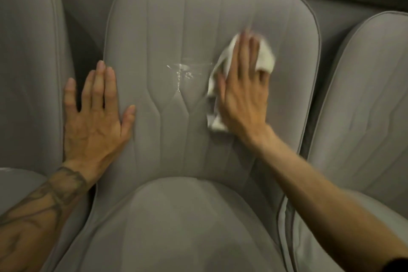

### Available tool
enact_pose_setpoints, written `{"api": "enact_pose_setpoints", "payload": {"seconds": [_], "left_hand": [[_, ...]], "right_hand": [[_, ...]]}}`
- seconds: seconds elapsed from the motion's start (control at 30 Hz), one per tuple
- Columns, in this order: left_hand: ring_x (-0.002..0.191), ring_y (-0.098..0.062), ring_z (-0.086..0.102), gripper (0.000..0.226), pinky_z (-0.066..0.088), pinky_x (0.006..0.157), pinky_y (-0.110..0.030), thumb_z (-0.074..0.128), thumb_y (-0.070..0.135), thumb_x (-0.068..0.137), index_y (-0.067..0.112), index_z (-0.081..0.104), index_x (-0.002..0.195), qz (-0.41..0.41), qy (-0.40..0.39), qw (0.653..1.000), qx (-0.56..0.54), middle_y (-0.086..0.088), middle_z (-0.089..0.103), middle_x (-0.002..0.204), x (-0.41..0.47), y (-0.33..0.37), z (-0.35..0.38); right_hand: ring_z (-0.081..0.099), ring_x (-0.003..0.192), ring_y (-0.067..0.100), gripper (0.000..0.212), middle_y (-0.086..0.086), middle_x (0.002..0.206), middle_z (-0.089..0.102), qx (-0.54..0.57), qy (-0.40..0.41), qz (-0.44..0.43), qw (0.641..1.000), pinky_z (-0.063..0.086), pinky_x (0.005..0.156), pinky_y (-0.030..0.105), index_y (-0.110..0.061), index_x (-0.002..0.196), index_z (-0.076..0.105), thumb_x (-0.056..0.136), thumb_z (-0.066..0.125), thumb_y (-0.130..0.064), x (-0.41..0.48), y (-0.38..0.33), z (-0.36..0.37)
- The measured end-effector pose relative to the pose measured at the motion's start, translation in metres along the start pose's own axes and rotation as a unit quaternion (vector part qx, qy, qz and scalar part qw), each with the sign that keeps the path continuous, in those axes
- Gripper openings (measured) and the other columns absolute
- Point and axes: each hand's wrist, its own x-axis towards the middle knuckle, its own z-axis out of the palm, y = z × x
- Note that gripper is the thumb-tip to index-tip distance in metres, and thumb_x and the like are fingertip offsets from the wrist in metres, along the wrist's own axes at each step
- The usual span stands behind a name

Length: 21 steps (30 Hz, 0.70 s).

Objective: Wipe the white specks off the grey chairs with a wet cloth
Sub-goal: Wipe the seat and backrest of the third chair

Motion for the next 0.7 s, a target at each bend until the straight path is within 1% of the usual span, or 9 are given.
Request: {"api": "enact_pose_setpoints", "payload": {"seconds": [0.07, 0.1, 0.2, 0.27, 0.33, 0.43, 0.57, 0.63, 0.7], "left_hand": [[0.156, -0.035, 0.025, 0.075, 0.003, 0.131, -0.054, 0.032, 0.045, 0.11, 0.005, 0.003, 0.166, -0.001, 0.0, 1.0, 0.001, -0.016, 0.009, 0.173, -0.001, 0.0, -0.001], [0.156, -0.035, 0.026, 0.075, 0.003, 0.131, -0.054, 0.032, 0.046, 0.11, 0.006, 0.002, 0.166, -0.001, -0.001, 1.0, 0.001, -0.016, 0.009, 0.173, -0.001, 0.0, -0.001], [0.155, -0.037, 0.027, 0.075, 0.001, 0.131, -0.053, 0.03, 0.046, 0.11, 0.006, 0.002, 0.166, -0.006, -0.009, 1.0, -0.001, -0.017, 0.011, 0.173, 0.0, 0.002, -0.003], [0.155, -0.038, 0.029, 0.074, 0.001, 0.13, -0.052, 0.031, 0.046, 0.11, 0.005, 0.004, 0.166, -0.009, -0.009, 1.0, 0.007, -0.017, 0.012, 0.173, 0.0, 0.002, -0.004], [0.154, -0.037, 0.03, 0.073, 0.002, 0.131, -0.052, 0.032, 0.045, 0.111, 0.004, 0.005, 0.166, -0.005, -0.006, 1.0, 0.016, -0.017, 0.013, 0.173, 0.0, 0.002, -0.003], [0.155, -0.036, 0.03, 0.074, 0.003, 0.131, -0.052, 0.031, 0.046, 0.111, 0.005, 0.005, 0.166, -0.004, 0.001, 1.0, 0.021, -0.015, 0.013, 0.173, -0.001, 0.003, -0.001], [0.156, -0.035, 0.027, 0.074, -0.003, 0.131, -0.049, 0.028, 0.048, 0.11, 0.007, 0.002, 0.166, -0.001, -0.009, 1.0, 0.01, -0.014, 0.009, 0.174, -0.001, 0.002, -0.001], [0.155, -0.036, 0.027, 0.074, -0.004, 0.131, -0.048, 0.028, 0.048, 0.11, 0.007, 0.002, 0.166, -0.002, -0.01, 1.0, 0.013, -0.015, 0.009, 0.174, -0.001, 0.002, -0.001], [0.155, -0.036, 0.027, 0.074, -0.005, 0.13, -0.048, 0.028, 0.047, 0.11, 0.006, 0.002, 0.166, -0.003, -0.008, 1.0, 0.017, -0.015, 0.009, 0.174, -0.001, 0.001, -0.001]], "right_hand": [[0.005, 0.162, 0.032, 0.066, 0.014, 0.174, 0.006, -0.036, -0.104, -0.09, 0.99, 0.011, 0.129, 0.042, -0.001, 0.164, 0.005, 0.114, 0.034, -0.034, -0.046, -0.001, -0.004], [0.004, 0.162, 0.03, 0.068, 0.013, 0.174, 0.005, -0.044, -0.121, -0.117, 0.985, 0.012, 0.129, 0.041, -0.002, 0.164, 0.005, 0.113, 0.038, -0.033, -0.049, 0.006, -0.008], [0.009, 0.161, 0.036, 0.085, 0.019, 0.173, 0.009, -0.05, -0.061, -0.103, 0.992, 0.021, 0.124, 0.045, 0.0, 0.164, 0.009, 0.1, 0.051, -0.038, 0.018, 0.035, -0.019], [0.016, 0.159, 0.039, 0.076, 0.024, 0.17, 0.016, -0.015, 0.008, -0.035, 0.999, 0.017, 0.128, 0.049, 0.002, 0.162, 0.015, 0.104, 0.033, -0.043, 0.077, 0.052, -0.028], [0.021, 0.158, 0.036, 0.065, 0.022, 0.169, 0.022, 0.0, 0.057, 0.013, 0.998, 0.017, 0.129, 0.046, 0.001, 0.161, 0.019, 0.112, 0.02, -0.041, 0.094, 0.048, -0.027], [0.014, 0.16, 0.034, 0.065, 0.019, 0.172, 0.015, 0.008, 0.017, 0.0, 1.0, 0.023, 0.124, 0.044, 0.002, 0.163, 0.014, 0.113, 0.027, -0.039, 0.032, 0.015, -0.008], [0.002, 0.161, 0.034, 0.066, 0.018, 0.173, 0.003, -0.034, -0.125, -0.136, 0.982, 0.014, 0.129, 0.045, 0.001, 0.163, 0.004, 0.115, 0.029, -0.036, -0.054, 0.007, -0.003], [0.008, 0.161, 0.036, 0.069, 0.02, 0.173, 0.008, -0.037, -0.099, -0.177, 0.979, 0.021, 0.127, 0.046, 0.003, 0.163, 0.008, 0.112, 0.041, -0.031, -0.033, 0.028, -0.008], [0.013, 0.159, 0.038, 0.076, 0.023, 0.171, 0.013, -0.044, -0.037, -0.134, 0.989, 0.029, 0.122, 0.05, 0.003, 0.162, 0.009, 0.106, 0.049, -0.029, 0.01, 0.044, -0.01]]}}
